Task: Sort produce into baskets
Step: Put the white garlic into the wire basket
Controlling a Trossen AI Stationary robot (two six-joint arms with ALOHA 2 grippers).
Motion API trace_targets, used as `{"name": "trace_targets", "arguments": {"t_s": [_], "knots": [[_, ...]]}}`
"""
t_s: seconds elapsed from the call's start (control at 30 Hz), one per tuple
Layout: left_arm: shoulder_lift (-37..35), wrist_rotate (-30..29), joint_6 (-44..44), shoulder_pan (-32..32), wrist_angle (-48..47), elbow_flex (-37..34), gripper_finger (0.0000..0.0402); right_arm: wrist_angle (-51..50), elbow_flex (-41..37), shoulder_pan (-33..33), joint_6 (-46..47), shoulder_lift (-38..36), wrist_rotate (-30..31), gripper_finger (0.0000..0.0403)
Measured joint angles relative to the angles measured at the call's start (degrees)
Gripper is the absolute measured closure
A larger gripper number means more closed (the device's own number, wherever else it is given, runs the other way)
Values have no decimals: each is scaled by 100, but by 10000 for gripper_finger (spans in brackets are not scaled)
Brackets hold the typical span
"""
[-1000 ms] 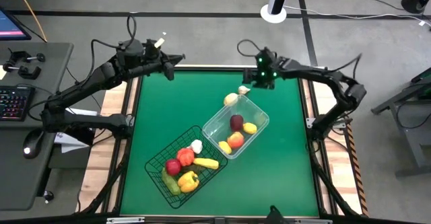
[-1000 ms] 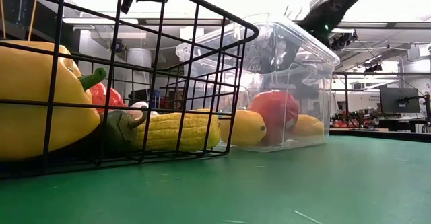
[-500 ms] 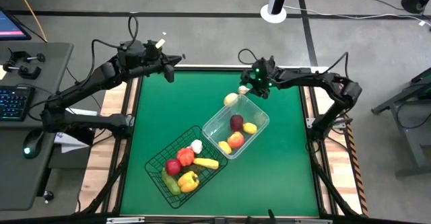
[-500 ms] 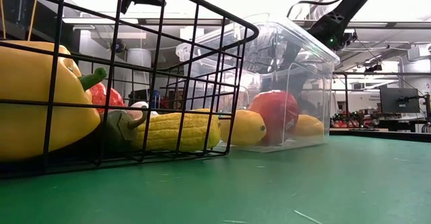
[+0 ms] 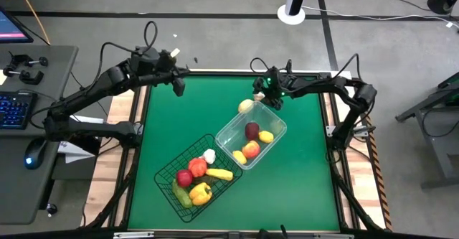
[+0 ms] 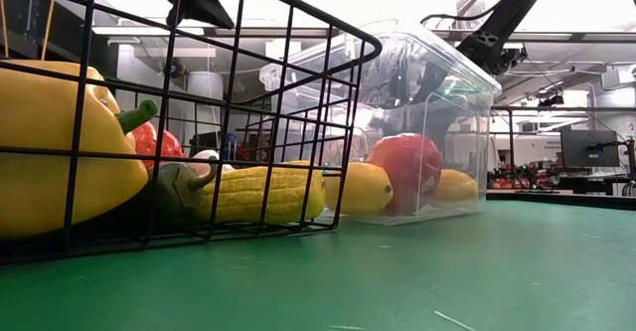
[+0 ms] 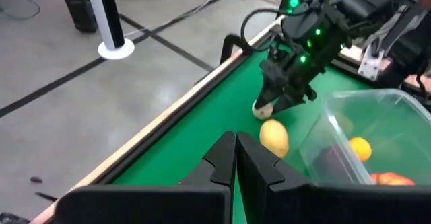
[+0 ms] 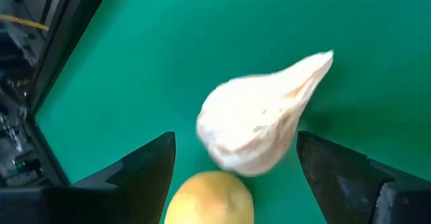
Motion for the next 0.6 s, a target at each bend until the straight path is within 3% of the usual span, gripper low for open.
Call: {"name": "trace_targets", "arguments": {"t_s": [0.2, 0.3, 0.47, 0.6], "knots": [[0, 0, -1, -2, -219, 0, 401, 43, 1, 2, 112, 131, 95, 122], [0, 0, -1, -2, -267, 0, 402, 65, 1, 2, 144, 134, 189, 168], [0, 0, 178, 0, -278, 0, 401, 69, 26, -12, -235, -13, 217, 277], [0, 0, 404, 0, -268, 0, 401, 79, 177, -143, -912, -434, 323, 296]]}}
